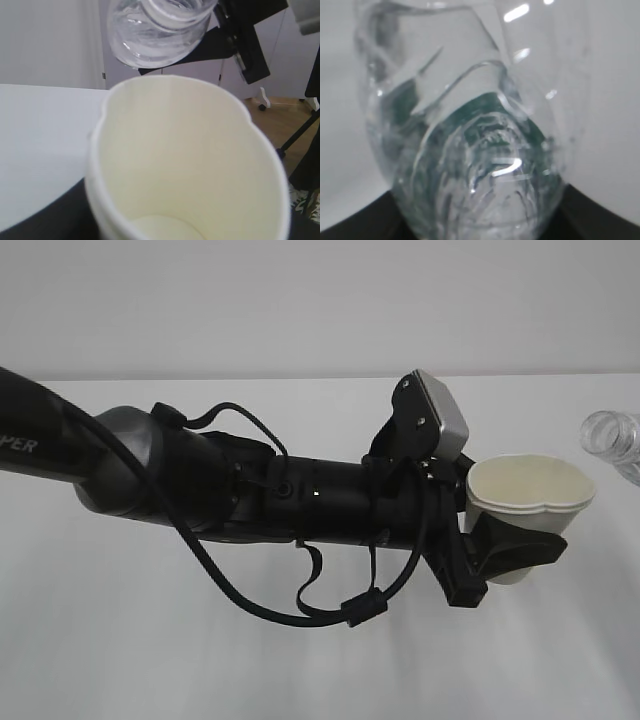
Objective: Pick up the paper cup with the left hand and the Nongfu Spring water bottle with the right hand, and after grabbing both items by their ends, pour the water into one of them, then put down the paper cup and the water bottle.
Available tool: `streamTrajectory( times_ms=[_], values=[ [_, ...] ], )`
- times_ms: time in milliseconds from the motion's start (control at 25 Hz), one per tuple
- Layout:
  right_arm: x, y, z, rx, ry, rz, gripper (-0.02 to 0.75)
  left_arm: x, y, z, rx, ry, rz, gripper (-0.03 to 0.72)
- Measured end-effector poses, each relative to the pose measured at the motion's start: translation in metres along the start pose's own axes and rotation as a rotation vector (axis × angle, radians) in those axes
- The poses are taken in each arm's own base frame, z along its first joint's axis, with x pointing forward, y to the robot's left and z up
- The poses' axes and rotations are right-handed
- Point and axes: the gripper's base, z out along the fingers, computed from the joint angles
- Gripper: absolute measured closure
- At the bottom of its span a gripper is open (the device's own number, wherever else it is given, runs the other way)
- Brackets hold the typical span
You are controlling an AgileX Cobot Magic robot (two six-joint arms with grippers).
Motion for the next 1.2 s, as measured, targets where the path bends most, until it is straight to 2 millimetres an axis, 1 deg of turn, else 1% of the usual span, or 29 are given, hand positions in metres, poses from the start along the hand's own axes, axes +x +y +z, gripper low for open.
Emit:
streamTrajectory(
  times_ms=[640,1200],
  values=[
    [-0.0004,0.0,0.0,0.0,-0.005,-0.045,0.335,0.0001,-0.0001,0.0,0.001,0.001,0.001,0.259],
    [-0.0008,0.0,0.0,0.0,-0.009,-0.089,0.335,-0.0011,-0.0052,0.0003,0.062,-0.031,-0.054,0.259]
  ],
)
